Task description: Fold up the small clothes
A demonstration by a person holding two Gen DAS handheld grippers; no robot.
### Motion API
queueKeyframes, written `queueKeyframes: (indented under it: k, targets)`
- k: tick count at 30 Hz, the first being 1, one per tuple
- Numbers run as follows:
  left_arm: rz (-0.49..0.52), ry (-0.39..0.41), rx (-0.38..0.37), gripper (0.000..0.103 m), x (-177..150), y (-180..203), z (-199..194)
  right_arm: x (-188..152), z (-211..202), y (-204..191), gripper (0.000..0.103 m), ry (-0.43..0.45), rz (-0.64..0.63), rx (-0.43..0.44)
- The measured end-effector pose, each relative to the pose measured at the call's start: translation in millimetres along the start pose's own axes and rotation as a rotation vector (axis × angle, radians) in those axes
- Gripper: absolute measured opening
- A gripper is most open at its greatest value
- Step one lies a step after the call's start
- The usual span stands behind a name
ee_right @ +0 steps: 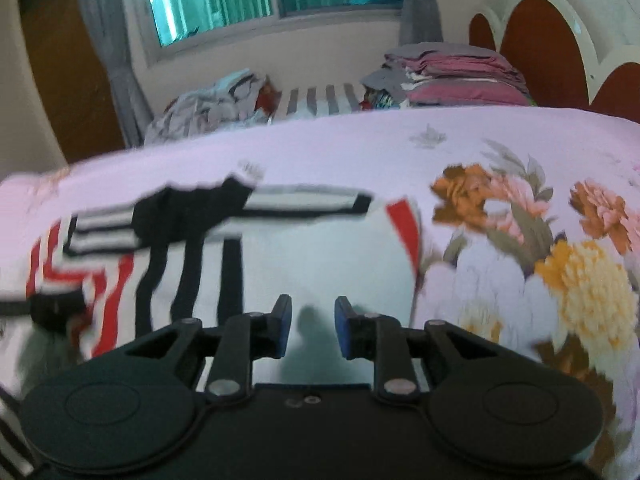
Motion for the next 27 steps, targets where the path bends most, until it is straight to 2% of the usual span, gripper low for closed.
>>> queueKeyframes:
  k: [1, 3, 5, 6, 7, 8, 10, 11, 14, 16, 27]
  targets:
    - [-0.002, -0.005, -0.002, 0.014, 0, -1, -1, -7, 5, 2, 0.021, -0.020, -0.020, -0.031]
    - [-0.013, -0.014, 0.001, 0.014, 1, -3, -7, -15, 4, 5, 0.019, -0.015, -0.030, -0.036]
    - [-0.025, -0.009, 0.002, 0.015, 2, -6, -18, -12, -3, 0, 0.021, -0.024, -0.008, -0.041]
    - [-0.028, -0.002, 0.000, 0.015, 1, -9, -26, -9, -8, -5, 0.027, -0.016, 0.000, -0.027]
    - [-0.035, -0.001, 0.000, 0.018, -1, -14, -33, -8, -12, -11, 0.028, -0.008, 0.009, -0.012]
    - [-0.048, 0.000, -0.002, 0.025, -3, -19, -40, -6, -16, -17, 0.028, -0.002, 0.017, 0.005]
    - [-0.089, 0.007, 0.015, 0.073, -13, -37, -58, -6, -23, -31, 0.028, 0.008, 0.029, 0.039]
    - [-0.099, 0.015, 0.035, 0.078, -17, -46, -66, -6, -24, -39, 0.029, 0.007, 0.032, 0.054]
    - [-0.115, 0.022, 0.079, 0.079, -30, -77, -90, -10, -29, -67, 0.030, 0.002, 0.015, 0.096]
    - [-0.161, 0.033, 0.108, 0.079, -39, -104, -107, -12, -32, -86, 0.030, -0.005, 0.003, 0.122]
    - [-0.471, 0.066, 0.263, 0.079, -97, -251, -169, -25, -24, -182, 0.031, -0.049, -0.043, 0.236]
Point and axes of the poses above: each gripper's, at about its wrist camera, not at the fingertips, and z roughly the way its jaws point, y to its right, x to its top, the point moved 5 cm from there along z, roughly the way its jaws point, and after that the axes turned 6 degrees about z, right-handed, at the moved point
